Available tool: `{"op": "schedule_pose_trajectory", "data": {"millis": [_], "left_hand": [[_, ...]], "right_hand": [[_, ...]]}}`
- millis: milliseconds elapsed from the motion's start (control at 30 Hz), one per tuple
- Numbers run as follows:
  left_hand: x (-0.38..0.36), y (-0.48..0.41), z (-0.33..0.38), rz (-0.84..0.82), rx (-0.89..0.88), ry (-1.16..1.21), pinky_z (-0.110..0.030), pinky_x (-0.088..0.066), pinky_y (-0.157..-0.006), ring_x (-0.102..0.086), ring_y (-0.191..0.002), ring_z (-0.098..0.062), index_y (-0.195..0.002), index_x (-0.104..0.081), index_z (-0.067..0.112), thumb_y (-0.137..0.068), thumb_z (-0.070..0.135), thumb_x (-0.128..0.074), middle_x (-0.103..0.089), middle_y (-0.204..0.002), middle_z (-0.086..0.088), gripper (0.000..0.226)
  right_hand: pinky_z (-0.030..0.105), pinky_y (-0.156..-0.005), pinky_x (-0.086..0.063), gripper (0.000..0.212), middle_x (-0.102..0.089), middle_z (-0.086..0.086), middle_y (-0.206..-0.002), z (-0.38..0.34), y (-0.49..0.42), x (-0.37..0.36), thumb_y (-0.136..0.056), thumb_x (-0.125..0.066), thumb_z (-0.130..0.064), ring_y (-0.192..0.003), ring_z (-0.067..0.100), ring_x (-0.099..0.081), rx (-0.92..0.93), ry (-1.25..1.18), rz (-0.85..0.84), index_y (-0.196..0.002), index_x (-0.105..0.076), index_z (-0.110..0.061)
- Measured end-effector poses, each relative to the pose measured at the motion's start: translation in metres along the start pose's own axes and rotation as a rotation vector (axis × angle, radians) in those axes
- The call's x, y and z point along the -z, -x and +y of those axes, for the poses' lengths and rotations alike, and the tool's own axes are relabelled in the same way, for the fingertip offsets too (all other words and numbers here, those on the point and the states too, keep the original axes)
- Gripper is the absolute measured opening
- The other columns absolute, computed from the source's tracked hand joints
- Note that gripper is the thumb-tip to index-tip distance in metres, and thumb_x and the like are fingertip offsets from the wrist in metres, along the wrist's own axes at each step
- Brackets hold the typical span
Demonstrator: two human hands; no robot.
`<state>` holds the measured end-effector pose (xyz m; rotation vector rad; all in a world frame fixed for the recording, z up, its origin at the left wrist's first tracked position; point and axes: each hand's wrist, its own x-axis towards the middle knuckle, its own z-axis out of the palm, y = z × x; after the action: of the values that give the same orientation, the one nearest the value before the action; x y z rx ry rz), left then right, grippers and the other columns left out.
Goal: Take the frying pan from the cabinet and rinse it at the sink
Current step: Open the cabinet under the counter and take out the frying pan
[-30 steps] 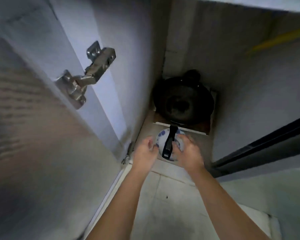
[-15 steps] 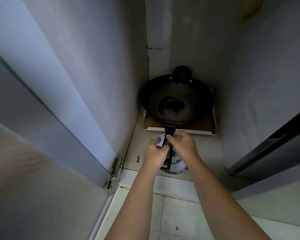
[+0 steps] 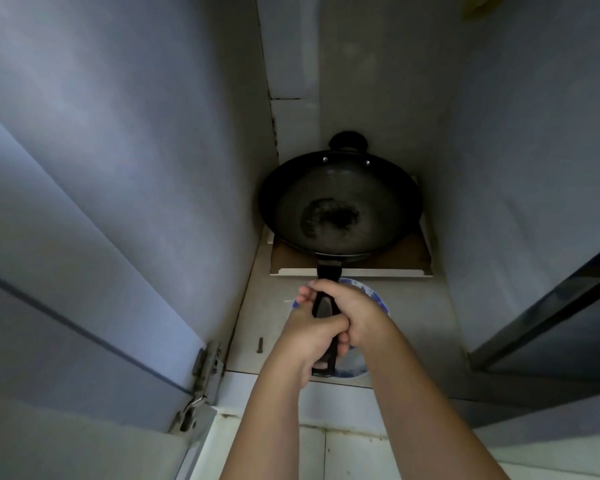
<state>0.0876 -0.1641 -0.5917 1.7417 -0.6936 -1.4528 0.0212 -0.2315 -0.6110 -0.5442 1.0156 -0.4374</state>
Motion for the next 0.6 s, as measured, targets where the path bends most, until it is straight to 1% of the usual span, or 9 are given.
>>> {"op": "schedule_pose_trajectory", "data": {"millis": [33, 67, 133, 167, 233, 333, 433, 533, 600], "left_hand": [[0.0, 0.0, 0.001, 0.002, 0.005, -0.009, -0.021, -0.042, -0.048, -0.051, -0.036, -0.008, -0.082, -0.057, 0.015, -0.077, 0.003, -0.054, -0.054, -0.046, 0.002, 0.013], [0.0, -0.001, 0.001, 0.005, 0.007, -0.019, -0.02, -0.041, -0.046, -0.05, -0.035, -0.007, -0.077, -0.056, 0.013, -0.076, 0.002, -0.054, -0.053, -0.045, 0.002, 0.011], [-0.001, -0.001, 0.0, 0.018, -0.004, -0.022, -0.02, -0.041, -0.044, -0.049, -0.033, -0.007, -0.076, -0.055, 0.011, -0.076, 0.002, -0.053, -0.052, -0.042, 0.004, 0.01], [-0.001, -0.001, 0.0, 0.029, -0.014, -0.024, -0.02, -0.041, -0.043, -0.048, -0.033, -0.008, -0.077, -0.054, 0.011, -0.076, 0.002, -0.054, -0.051, -0.04, 0.005, 0.009], [-0.003, 0.001, -0.001, 0.049, -0.041, -0.032, -0.021, -0.041, -0.042, -0.048, -0.033, -0.009, -0.079, -0.053, 0.01, -0.075, 0.0, -0.054, -0.051, -0.038, 0.005, 0.01], [-0.008, 0.008, 0.0, 0.079, -0.054, -0.025, -0.021, -0.042, -0.041, -0.048, -0.033, -0.01, -0.079, -0.053, 0.01, -0.074, -0.001, -0.053, -0.052, -0.041, 0.003, 0.013], [-0.015, 0.015, 0.0, 0.094, -0.073, -0.023, -0.022, -0.042, -0.043, -0.049, -0.034, -0.012, -0.079, -0.052, 0.011, -0.074, -0.001, -0.053, -0.053, -0.046, -0.001, 0.012], [-0.02, 0.021, -0.003, 0.098, -0.112, -0.03, -0.023, -0.043, -0.045, -0.05, -0.035, -0.013, -0.08, -0.053, 0.01, -0.073, -0.001, -0.053, -0.054, -0.047, -0.001, 0.013], [-0.02, 0.025, -0.003, 0.101, -0.144, -0.029, -0.023, -0.044, -0.044, -0.05, -0.035, -0.014, -0.084, -0.054, 0.008, -0.074, -0.001, -0.053, -0.054, -0.045, 0.0, 0.014]], "right_hand": [[0.028, -0.075, -0.05, 0.024, -0.07, -0.001, -0.058, 0.001, -0.002, 0.001, -0.088, -0.058, -0.02, -0.063, 0.012, -0.065, -0.008, -0.027, -0.03, -0.067, -0.064, -0.011], [0.027, -0.071, -0.05, 0.027, -0.069, 0.0, -0.056, 0.0, -0.002, 0.0, -0.088, -0.058, -0.021, -0.058, 0.012, -0.065, -0.013, -0.03, -0.047, -0.063, -0.061, -0.011], [0.025, -0.06, -0.048, 0.034, -0.065, -0.001, -0.051, 0.0, -0.001, -0.001, -0.088, -0.059, -0.023, -0.046, 0.009, -0.062, 0.001, 0.002, -0.03, -0.056, -0.053, -0.012], [0.025, -0.058, -0.047, 0.036, -0.064, -0.002, -0.05, 0.0, 0.0, -0.002, -0.087, -0.06, -0.023, -0.043, 0.008, -0.061, 0.014, 0.026, -0.012, -0.054, -0.051, -0.013], [0.024, -0.056, -0.046, 0.038, -0.063, -0.003, -0.049, 0.001, 0.001, -0.004, -0.087, -0.06, -0.023, -0.042, 0.007, -0.059, 0.048, 0.063, 0.01, -0.052, -0.048, -0.014], [0.022, -0.055, -0.047, 0.039, -0.06, -0.002, -0.05, 0.001, 0.006, -0.005, -0.088, -0.058, -0.02, -0.042, 0.007, -0.057, 0.099, 0.06, 0.027, -0.052, -0.047, -0.013], [0.015, -0.047, -0.047, 0.039, -0.055, 0.002, -0.052, 0.001, 0.013, -0.004, -0.09, -0.055, -0.015, -0.039, 0.006, -0.056, 0.14, 0.041, 0.019, -0.052, -0.045, -0.011], [0.016, -0.047, -0.047, 0.039, -0.052, 0.005, -0.055, 0.002, 0.02, -0.003, -0.09, -0.052, -0.012, -0.039, 0.007, -0.055, 0.187, 0.044, 0.0, -0.053, -0.042, -0.01], [0.015, -0.045, -0.047, 0.038, -0.052, 0.004, -0.053, 0.002, 0.025, -0.002, -0.09, -0.052, -0.01, -0.04, 0.008, -0.055, 0.227, 0.047, -0.007, -0.053, -0.043, -0.01]]}}
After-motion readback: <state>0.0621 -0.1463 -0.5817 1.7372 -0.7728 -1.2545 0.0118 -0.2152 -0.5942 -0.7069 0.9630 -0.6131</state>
